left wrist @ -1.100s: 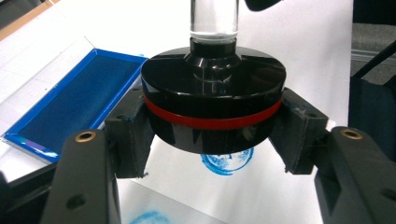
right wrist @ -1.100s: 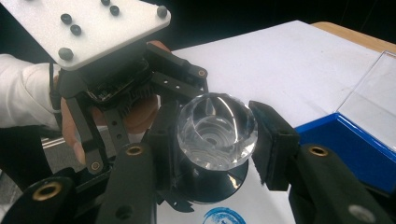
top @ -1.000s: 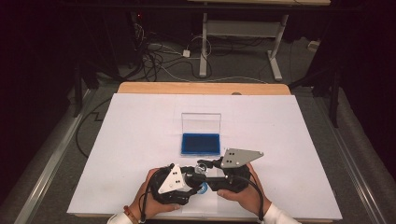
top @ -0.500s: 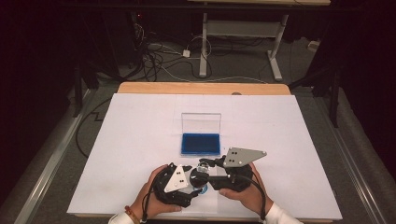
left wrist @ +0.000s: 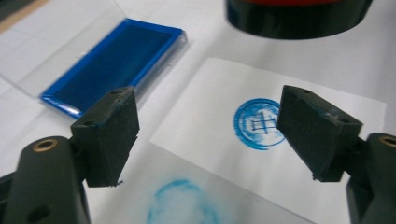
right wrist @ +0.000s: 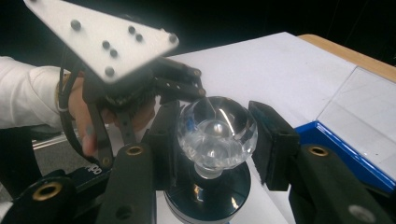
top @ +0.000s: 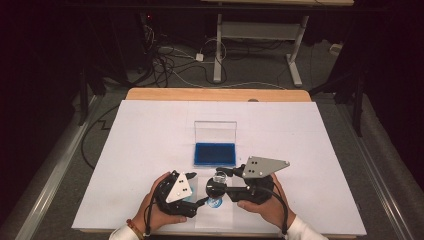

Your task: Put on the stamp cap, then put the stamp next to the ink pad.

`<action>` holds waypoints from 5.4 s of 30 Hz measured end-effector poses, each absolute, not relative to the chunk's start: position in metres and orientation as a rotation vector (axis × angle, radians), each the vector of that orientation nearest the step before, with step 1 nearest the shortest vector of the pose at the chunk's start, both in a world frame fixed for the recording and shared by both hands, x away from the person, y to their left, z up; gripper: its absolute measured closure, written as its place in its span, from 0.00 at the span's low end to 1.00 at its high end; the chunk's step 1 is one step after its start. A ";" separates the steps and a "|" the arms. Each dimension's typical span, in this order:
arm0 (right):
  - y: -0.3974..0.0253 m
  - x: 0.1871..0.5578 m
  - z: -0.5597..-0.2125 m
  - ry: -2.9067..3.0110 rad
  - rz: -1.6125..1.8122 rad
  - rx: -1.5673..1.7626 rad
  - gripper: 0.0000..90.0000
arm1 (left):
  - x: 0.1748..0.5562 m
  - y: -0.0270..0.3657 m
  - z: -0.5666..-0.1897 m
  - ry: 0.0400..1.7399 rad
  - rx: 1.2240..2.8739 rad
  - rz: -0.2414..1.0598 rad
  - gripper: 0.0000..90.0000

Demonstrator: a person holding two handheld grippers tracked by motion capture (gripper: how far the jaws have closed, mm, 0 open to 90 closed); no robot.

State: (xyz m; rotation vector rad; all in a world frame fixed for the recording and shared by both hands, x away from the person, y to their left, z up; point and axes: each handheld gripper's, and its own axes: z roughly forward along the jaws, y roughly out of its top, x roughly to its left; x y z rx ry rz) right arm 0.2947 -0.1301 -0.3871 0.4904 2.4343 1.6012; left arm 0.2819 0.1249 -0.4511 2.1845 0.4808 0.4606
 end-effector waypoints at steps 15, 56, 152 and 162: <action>-0.143 0.298 -0.382 2.391 1.559 0.496 0.63 | 0.288 0.161 -0.442 0.554 2.134 0.548 0.23; -0.163 0.310 -0.377 2.342 1.506 0.571 0.63 | 0.267 0.234 -0.463 0.709 2.166 0.598 0.19; -0.182 0.406 -0.432 2.240 1.131 0.934 0.40 | 0.270 0.225 -0.470 0.676 2.262 0.583 0.20; -0.180 0.402 -0.424 2.205 1.127 0.900 0.29 | 0.270 0.225 -0.470 0.677 2.263 0.581 0.20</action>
